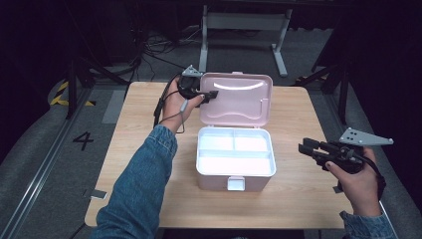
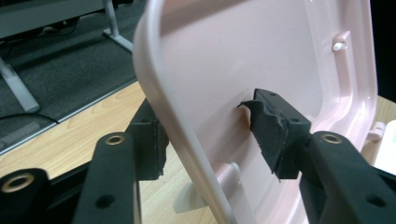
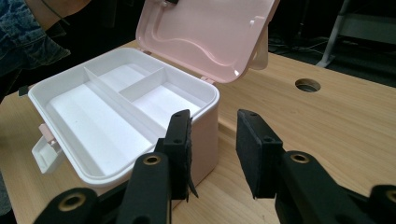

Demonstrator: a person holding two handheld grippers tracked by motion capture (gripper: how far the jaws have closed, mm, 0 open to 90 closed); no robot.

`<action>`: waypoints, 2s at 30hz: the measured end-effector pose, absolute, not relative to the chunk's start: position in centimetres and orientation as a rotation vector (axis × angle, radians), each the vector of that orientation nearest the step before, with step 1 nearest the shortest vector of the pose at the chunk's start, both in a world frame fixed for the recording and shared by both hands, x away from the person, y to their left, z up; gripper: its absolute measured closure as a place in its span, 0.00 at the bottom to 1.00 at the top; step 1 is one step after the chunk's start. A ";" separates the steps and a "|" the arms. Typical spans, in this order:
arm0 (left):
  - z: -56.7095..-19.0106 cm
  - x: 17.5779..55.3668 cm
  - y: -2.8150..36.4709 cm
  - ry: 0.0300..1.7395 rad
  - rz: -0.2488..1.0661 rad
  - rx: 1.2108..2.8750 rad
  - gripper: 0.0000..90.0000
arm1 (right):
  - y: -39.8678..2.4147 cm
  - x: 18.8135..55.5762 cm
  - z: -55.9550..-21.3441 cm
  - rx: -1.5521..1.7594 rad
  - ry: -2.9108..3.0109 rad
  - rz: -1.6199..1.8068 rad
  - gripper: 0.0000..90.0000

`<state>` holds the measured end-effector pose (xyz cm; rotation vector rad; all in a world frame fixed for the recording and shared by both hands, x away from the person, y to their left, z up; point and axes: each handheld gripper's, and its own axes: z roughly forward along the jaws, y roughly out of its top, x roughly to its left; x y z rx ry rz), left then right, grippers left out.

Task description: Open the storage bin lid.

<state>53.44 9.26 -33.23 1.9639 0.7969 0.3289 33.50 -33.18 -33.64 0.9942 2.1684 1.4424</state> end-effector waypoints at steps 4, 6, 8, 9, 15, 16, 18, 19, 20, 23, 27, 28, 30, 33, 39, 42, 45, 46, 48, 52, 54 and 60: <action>-33.8 53.8 9.3 0.810 0.307 1.966 0.51 | -33.2 33.5 -33.7 0.999 2.169 1.440 0.74; -34.1 54.0 9.4 0.819 0.293 1.971 0.51 | -33.1 33.6 -33.7 1.001 2.171 1.442 0.74; -34.5 54.2 9.4 0.824 0.286 1.969 0.51 | -33.1 33.6 -33.8 0.998 2.173 1.444 0.73; -34.6 54.3 9.5 0.828 0.281 1.972 0.50 | -33.1 33.6 -33.8 0.999 2.175 1.443 0.73; -35.5 54.6 9.6 0.848 0.250 1.987 0.49 | -33.1 33.7 -34.0 1.006 2.178 1.446 0.73; -35.6 54.7 9.6 0.855 0.243 1.984 0.49 | -33.1 33.7 -34.0 1.005 2.178 1.448 0.73; -35.9 54.8 9.7 0.864 0.232 1.989 0.49 | -33.1 33.7 -34.0 1.007 2.177 1.448 0.73; -36.1 54.9 9.7 0.862 0.232 1.990 0.48 | -33.1 33.7 -34.0 1.007 2.180 1.449 0.73; -36.2 55.0 9.7 0.862 0.228 1.991 0.48 | -33.1 33.7 -34.0 1.008 2.180 1.450 0.73; -36.5 55.0 9.8 0.874 0.213 2.000 0.48 | -33.1 33.8 -34.1 1.009 2.183 1.453 0.72; -37.1 55.2 10.0 0.892 0.199 2.009 0.47 | -33.2 33.7 -34.0 1.014 2.176 1.459 0.72; -37.3 55.3 10.0 0.903 0.189 2.015 0.47 | -33.3 33.8 -34.0 1.015 2.174 1.461 0.72; -37.5 55.4 10.0 0.912 0.184 2.022 0.47 | -33.3 33.8 -34.0 1.019 2.173 1.461 0.72; -37.8 55.5 10.1 0.926 0.168 2.031 0.46 | -33.4 33.8 -34.0 1.019 2.174 1.463 0.72; -38.2 55.6 10.1 0.953 0.144 2.044 0.45 | -33.3 33.8 -34.1 1.021 2.176 1.464 0.71; -38.4 55.6 10.1 0.962 0.142 2.052 0.45 | -33.3 33.8 -34.0 1.024 2.177 1.470 0.71; -38.6 55.6 10.1 0.978 0.128 2.049 0.45 | -33.3 33.8 -34.0 1.026 2.173 1.469 0.71; -38.7 55.6 10.1 0.986 0.121 2.041 0.45 | -33.4 33.8 -34.0 1.026 2.172 1.468 0.71; -38.8 55.7 10.2 0.985 0.111 2.043 0.45 | -33.4 33.8 -34.1 1.027 2.174 1.467 0.71; -39.0 55.7 10.2 1.005 0.105 2.050 0.44 | -33.3 33.8 -34.1 1.027 2.174 1.469 0.70; -39.1 55.7 10.2 1.007 0.109 2.069 0.43 | -33.3 33.8 -34.1 1.028 2.174 1.468 0.70; -39.5 55.7 10.4 1.008 0.120 2.097 0.46 | -33.3 33.8 -34.1 1.027 2.174 1.468 0.70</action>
